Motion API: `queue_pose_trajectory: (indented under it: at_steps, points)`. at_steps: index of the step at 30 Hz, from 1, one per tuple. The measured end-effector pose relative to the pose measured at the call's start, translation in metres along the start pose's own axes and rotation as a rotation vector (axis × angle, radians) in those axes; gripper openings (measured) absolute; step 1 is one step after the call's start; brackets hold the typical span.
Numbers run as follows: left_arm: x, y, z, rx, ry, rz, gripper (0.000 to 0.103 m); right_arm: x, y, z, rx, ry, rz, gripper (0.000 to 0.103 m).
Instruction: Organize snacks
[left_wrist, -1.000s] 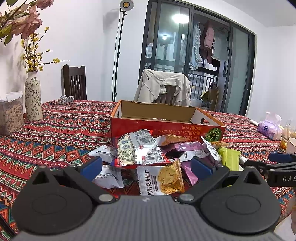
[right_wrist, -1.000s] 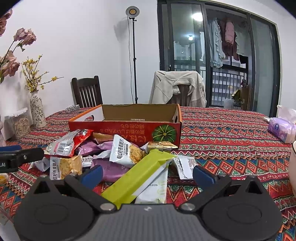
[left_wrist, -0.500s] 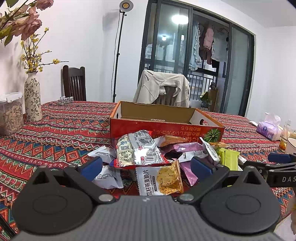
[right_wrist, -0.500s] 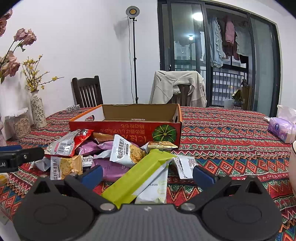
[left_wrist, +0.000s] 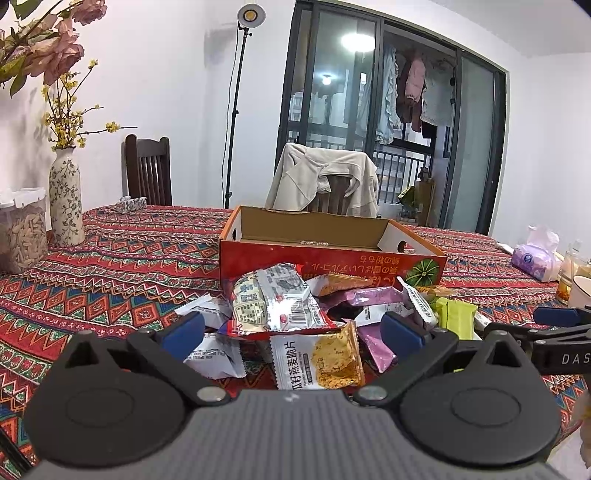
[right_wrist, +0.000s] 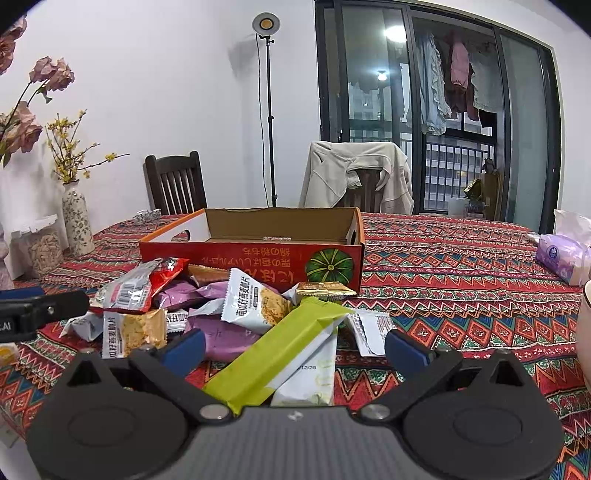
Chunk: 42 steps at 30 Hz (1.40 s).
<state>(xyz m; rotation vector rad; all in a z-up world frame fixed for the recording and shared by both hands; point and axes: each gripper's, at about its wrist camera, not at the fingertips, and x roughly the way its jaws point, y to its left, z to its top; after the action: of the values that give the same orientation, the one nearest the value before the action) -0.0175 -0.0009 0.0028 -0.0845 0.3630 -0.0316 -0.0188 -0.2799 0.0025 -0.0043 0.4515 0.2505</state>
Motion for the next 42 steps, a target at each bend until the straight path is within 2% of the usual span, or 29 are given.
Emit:
queue_pose_trajectory:
  at_steps: [31,33,35,40,42]
  points:
    - [0.005,0.006,-0.004,-0.018,0.012,0.004,0.103,0.012,0.004,-0.002,0.002,0.035,0.009,0.102]
    - [0.007,0.008,-0.004,-0.021,0.016,0.004,0.103,0.015,0.006,-0.001,-0.002,0.040,0.006,0.100]
    - [0.008,0.008,-0.005,-0.026,0.019,0.004,0.103,0.019,0.008,0.000,-0.010,0.045,0.002,0.091]
    - [0.010,0.014,-0.008,-0.040,0.022,0.014,0.103,0.039,0.018,0.002,-0.022,0.078,-0.015,0.081]
    - [0.011,0.017,-0.009,-0.048,0.027,0.019,0.103,0.046,0.022,0.003,-0.027,0.090,-0.033,0.079]
